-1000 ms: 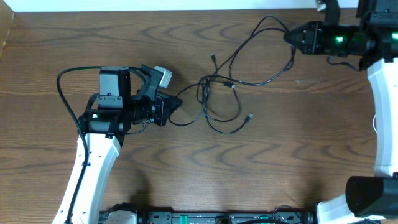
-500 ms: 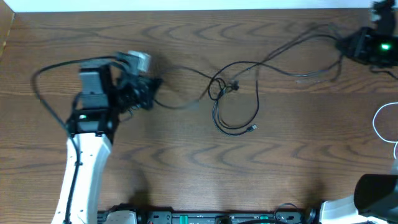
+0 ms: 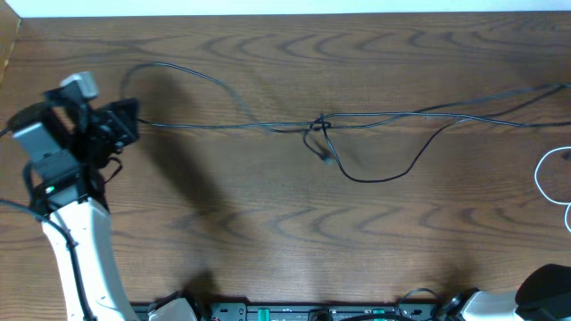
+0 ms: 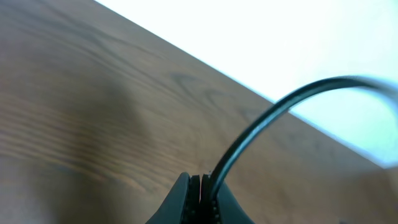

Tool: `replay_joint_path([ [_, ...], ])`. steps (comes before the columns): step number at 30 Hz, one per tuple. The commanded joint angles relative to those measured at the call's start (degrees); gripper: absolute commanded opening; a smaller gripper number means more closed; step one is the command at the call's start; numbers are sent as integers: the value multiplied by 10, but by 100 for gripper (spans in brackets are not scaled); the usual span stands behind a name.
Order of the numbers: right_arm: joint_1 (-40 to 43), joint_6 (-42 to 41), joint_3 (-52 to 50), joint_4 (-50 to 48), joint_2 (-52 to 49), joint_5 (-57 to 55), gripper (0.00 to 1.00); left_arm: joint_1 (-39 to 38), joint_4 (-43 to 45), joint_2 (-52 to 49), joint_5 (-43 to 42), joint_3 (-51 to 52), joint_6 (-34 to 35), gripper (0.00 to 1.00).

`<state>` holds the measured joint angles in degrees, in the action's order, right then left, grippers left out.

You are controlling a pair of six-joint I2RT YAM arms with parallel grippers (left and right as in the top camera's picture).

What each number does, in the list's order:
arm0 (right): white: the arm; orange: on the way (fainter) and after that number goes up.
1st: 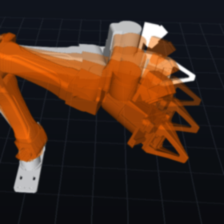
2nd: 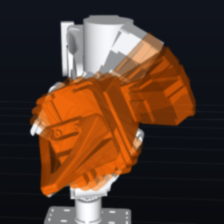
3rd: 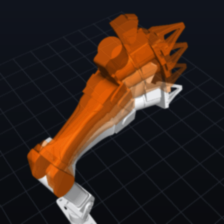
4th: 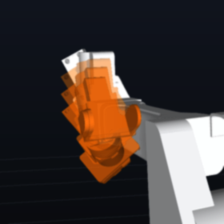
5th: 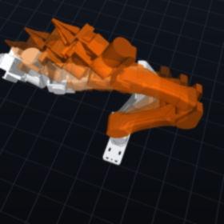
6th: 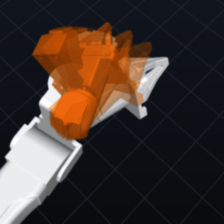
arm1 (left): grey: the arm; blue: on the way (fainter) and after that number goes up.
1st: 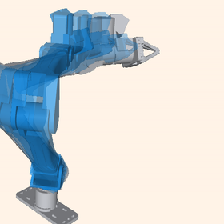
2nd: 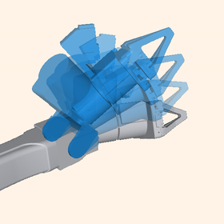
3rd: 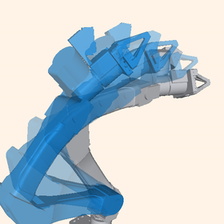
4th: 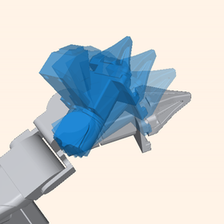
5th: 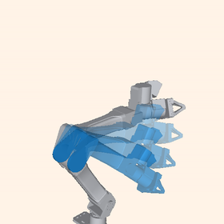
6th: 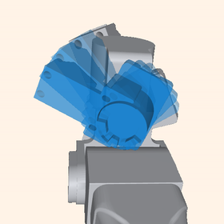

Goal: Untangle cables
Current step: 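Pull the grippers apart, stretching the black cable left and right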

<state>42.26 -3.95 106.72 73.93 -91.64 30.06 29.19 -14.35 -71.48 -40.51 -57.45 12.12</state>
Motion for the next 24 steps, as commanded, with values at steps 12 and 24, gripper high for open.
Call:
replay_joint_path([
  [12,83,-16,2,-6,18,15,1,173,55,1,-2,2,158,8],
  [24,-19,-12,2,-4,17,16,1,121,50,1,-105,2,153,11],
])
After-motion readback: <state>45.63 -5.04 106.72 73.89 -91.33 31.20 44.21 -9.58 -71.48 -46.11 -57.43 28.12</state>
